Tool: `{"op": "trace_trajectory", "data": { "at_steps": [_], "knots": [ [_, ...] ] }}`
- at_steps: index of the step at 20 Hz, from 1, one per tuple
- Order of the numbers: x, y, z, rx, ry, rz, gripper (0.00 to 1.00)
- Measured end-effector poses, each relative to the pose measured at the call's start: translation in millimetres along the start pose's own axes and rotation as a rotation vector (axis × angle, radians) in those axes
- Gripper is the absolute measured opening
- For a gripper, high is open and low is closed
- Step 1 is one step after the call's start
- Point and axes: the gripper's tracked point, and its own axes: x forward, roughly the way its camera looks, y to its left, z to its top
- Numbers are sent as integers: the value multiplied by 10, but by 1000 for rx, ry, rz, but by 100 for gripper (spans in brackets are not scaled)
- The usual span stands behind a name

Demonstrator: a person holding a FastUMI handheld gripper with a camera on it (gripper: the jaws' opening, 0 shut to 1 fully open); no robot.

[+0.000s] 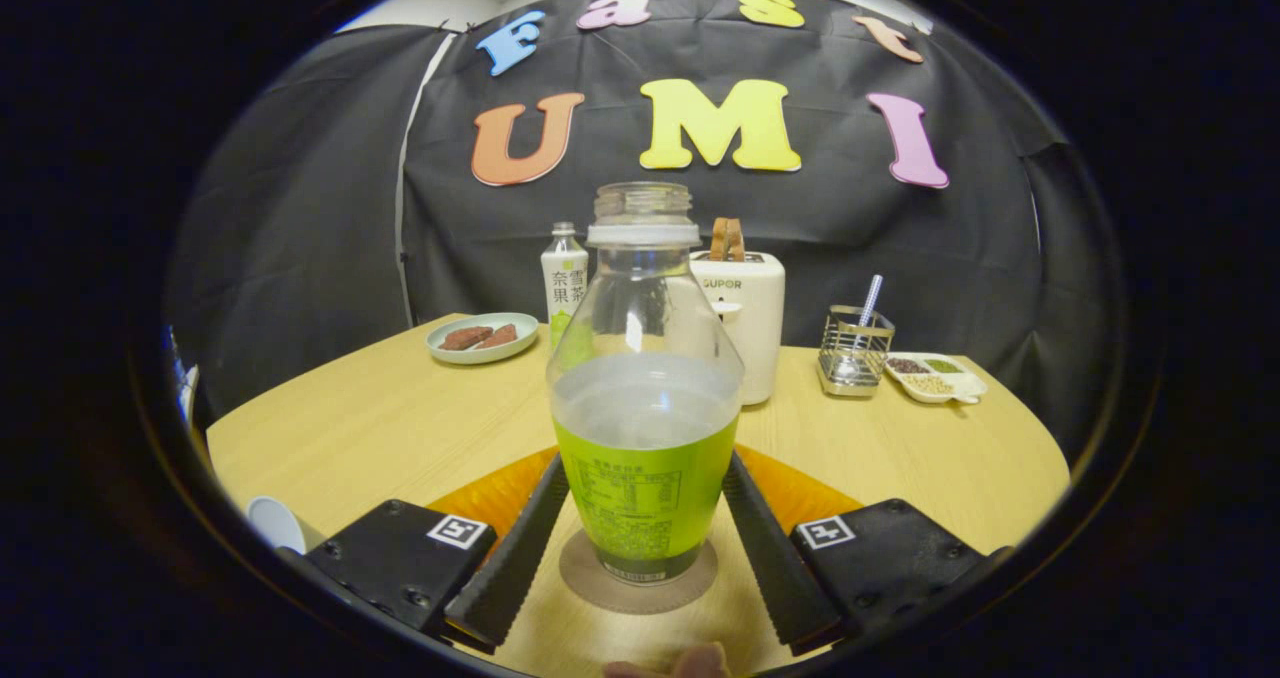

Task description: Take the bottle from table, then pour the juice into the cup, finally place the bottle on the coaster

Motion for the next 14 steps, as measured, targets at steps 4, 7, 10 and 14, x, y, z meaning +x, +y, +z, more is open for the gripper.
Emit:
{"op": "trace_trajectory", "data": {
  "at_steps": [4, 7, 10, 14],
  "knots": [
    [-128, -27, 50, -7, -15, -22, 98],
    [-255, -31, 35, 14, -15, -30, 100],
    [-461, 0, 19, 34, -24, -28, 100],
    [-908, 43, 21, 66, -74, -32, 100]
  ]
}}
